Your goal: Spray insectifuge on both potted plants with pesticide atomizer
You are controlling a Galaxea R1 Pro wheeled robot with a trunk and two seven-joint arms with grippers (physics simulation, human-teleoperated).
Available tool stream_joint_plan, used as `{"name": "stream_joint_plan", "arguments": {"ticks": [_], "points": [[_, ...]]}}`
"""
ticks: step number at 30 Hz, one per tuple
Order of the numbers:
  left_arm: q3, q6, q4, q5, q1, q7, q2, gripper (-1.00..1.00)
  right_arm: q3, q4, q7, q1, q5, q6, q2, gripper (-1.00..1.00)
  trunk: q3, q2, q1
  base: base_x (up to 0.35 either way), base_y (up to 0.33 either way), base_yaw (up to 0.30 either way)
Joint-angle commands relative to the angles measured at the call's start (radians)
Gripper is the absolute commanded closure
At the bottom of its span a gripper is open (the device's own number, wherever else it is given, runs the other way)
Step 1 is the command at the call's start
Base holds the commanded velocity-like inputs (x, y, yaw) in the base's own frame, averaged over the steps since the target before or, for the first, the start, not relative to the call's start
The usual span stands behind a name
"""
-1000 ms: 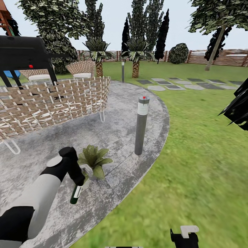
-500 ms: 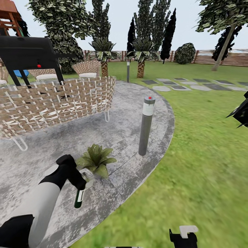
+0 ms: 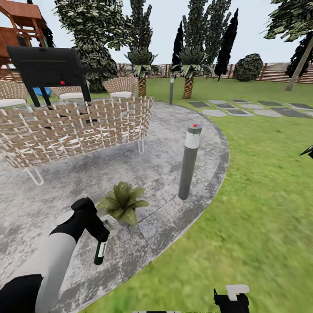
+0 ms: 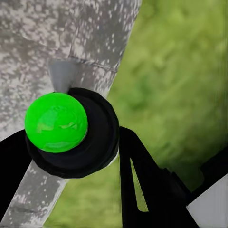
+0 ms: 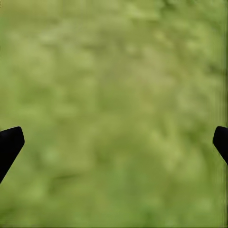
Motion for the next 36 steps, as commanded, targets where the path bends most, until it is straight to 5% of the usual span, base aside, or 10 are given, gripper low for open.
{"name": "stream_joint_plan", "arguments": {"ticks": [1, 7, 11, 19, 22, 24, 27, 29, 31, 36], "points": [[0.004, 0.011, -0.001, -0.009, -0.001, 0.003, -0.002, 1.0, -0.006, 0.002, -0.004, -0.001, 0.011, -0.004, 0.0, -1.0, -0.001, 0.0, 0.0, -0.155, -0.252, 0.25], [0.004, 0.011, 0.0, -0.01, 0.0, 0.027, -0.021, 1.0, -0.006, 0.002, -0.004, -0.001, 0.011, -0.004, 0.0, -1.0, -0.001, 0.0, 0.0, -0.141, -0.187, 0.273], [0.005, 0.011, 0.027, 0.005, 0.015, 0.111, -0.033, 1.0, -0.006, 0.002, -0.004, -0.001, 0.011, -0.004, 0.0, -1.0, -0.001, 0.0, 0.0, 0.098, -0.017, 0.141], [0.005, 0.011, 0.036, 0.226, 0.041, 0.347, -0.047, 1.0, -0.006, 0.002, -0.004, -0.001, 0.011, -0.004, -0.001, -1.0, -0.001, 0.0, 0.0, 0.022, -0.001, 0.005], [0.005, 0.011, 0.073, 0.257, 0.049, 0.448, -0.056, 1.0, -0.006, 0.002, -0.004, -0.001, 0.011, -0.004, -0.001, -1.0, -0.001, 0.0, 0.0, 0.0, 0.0, 0.0], [0.005, 0.01, 0.106, 0.279, 0.054, 0.472, -0.058, 1.0, -0.006, 0.002, -0.004, -0.001, 0.011, -0.004, -0.003, -1.0, -0.001, 0.0, 0.0, 0.0, 0.0, 0.0], [0.005, 0.009, 0.125, 0.376, 0.057, 0.501, -0.058, 1.0, -0.006, 0.002, -0.004, -0.001, 0.011, -0.004, -0.007, -1.0, -0.001, 0.0, 0.0, 0.0, 0.0, 0.0], [0.006, 0.005, 0.128, 0.402, 0.061, 0.526, -0.054, 1.0, -0.006, 0.002, -0.003, -0.001, 0.011, -0.004, -0.003, -1.0, -0.001, 0.0, 0.0, 0.0, 0.0, 0.0], [0.069, -0.022, 0.123, 0.464, 0.118, 0.589, -0.05, 1.0, -0.007, 0.002, -0.005, -0.001, 0.009, -0.004, -0.002, -1.0, -0.001, 0.0, 0.0, 0.0, 0.0, 0.0], [0.073, -0.037, 0.117, 0.465, 0.122, 0.599, -0.051, 1.0, -0.006, 0.002, -0.006, -0.001, 0.01, -0.005, -0.003, -1.0, -0.001, 0.0, 0.0, 0.024, -0.061, 0.0]]}}
